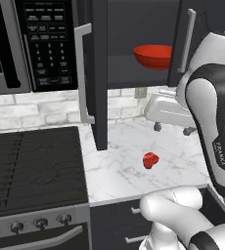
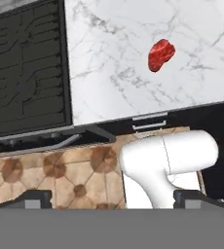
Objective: Retrieve the bowl from the cabinet, then place the raw meat into the bowl to avoid contamination.
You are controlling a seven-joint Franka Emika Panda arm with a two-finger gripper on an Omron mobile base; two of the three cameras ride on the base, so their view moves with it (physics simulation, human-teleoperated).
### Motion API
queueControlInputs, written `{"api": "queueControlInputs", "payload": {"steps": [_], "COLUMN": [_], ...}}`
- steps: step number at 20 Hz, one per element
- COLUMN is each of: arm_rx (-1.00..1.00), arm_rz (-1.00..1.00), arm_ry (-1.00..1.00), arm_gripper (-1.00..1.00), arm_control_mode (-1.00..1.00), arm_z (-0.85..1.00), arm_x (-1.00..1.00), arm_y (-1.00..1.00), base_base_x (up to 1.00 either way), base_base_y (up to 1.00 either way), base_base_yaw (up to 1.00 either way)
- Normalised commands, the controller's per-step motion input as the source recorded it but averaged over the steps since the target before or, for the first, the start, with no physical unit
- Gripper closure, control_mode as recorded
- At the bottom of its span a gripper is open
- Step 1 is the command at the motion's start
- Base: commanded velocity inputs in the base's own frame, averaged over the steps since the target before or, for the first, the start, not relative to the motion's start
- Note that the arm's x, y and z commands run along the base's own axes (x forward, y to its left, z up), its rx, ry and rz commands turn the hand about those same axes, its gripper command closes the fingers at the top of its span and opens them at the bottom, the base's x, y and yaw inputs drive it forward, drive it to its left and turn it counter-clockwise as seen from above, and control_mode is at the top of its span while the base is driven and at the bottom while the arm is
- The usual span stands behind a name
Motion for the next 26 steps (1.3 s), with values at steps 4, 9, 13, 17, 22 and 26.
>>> {"api": "queueControlInputs", "payload": {"steps": [4, 9, 13, 17, 22, 26], "arm_rx": [-0.25, -0.14, -0.11, -0.06, 0.03, 0.09], "arm_rz": [0.2, 0.2, 0.05, -0.03, -0.16, -0.22], "arm_ry": [-0.45, -0.46, -0.33, -0.37, -0.19, -0.08], "arm_gripper": [-1.0, -1.0, -1.0, -1.0, -1.0, -1.0], "arm_control_mode": [-1.0, -1.0, -1.0, -1.0, -1.0, -1.0], "arm_z": [0.0, 0.19, 0.53, 0.51, 0.46, 0.38], "arm_x": [-0.12, 0.0, 0.05, 0.17, 0.09, 0.11], "arm_y": [-0.51, -0.51, -0.33, -0.13, -0.17, -0.23], "base_base_x": [0.0, 0.0, 0.0, 0.0, 0.0, 0.0], "base_base_y": [0.0, 0.0, 0.0, 0.0, 0.0, 0.0], "base_base_yaw": [0.0, 0.0, 0.0, 0.0, 0.0, 0.0]}}
